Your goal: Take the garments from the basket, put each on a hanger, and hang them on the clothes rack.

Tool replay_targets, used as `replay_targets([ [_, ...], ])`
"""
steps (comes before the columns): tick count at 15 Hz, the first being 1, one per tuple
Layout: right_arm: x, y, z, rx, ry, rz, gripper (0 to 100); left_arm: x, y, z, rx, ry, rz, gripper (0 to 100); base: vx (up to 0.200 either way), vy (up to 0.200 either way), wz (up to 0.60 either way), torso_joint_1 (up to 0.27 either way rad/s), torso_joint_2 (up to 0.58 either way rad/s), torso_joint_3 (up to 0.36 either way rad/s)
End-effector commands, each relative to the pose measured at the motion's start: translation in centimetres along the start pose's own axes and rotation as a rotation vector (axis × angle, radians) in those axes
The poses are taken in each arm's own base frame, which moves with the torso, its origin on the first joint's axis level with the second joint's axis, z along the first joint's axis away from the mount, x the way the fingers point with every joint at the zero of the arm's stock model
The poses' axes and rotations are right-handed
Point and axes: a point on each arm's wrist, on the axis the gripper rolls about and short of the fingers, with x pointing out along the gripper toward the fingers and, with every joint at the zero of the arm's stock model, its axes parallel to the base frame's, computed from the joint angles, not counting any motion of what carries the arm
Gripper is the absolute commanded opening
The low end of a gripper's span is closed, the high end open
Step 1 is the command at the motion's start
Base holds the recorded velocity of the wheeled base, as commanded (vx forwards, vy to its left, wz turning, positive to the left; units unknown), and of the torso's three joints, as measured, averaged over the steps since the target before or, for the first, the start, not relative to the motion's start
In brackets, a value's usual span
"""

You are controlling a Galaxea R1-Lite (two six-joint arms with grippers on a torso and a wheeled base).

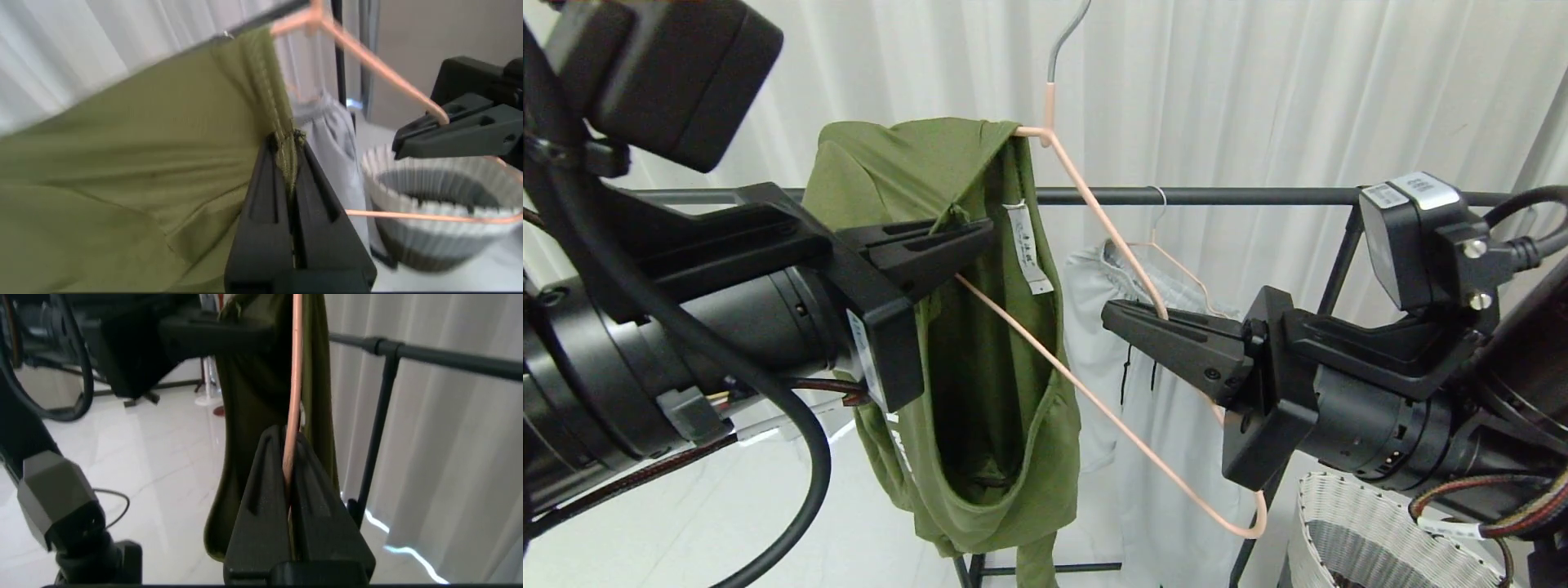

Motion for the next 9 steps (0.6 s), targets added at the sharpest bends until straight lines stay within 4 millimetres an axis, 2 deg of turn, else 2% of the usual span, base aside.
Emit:
replay_targets([
  [1,-0.1,0.1,0.2,-0.003,-0.007,0.002,0,0.2,-0.2,-0.7,0.005,0.012,-0.008,0,0.0,0.0,0.0,0.0,0.0,0.0],
  [3,-0.1,0.1,0.2,-0.003,-0.005,0.004,0,0.0,-0.3,-1.1,0.008,0.02,-0.026,0,0.0,0.0,0.0,0.0,0.0,0.0],
  [4,-0.1,0.2,0.3,-0.004,-0.009,0.006,0,-0.1,-0.3,-1.2,0.008,0.021,-0.028,100,0.0,0.0,0.0,0.0,0.0,0.0],
  [9,-0.6,0.6,1.4,-0.023,-0.041,0.014,0,-0.2,-0.3,-1.1,0.006,0.015,-0.024,100,0.0,0.0,0.0,0.0,0.0,0.0],
])
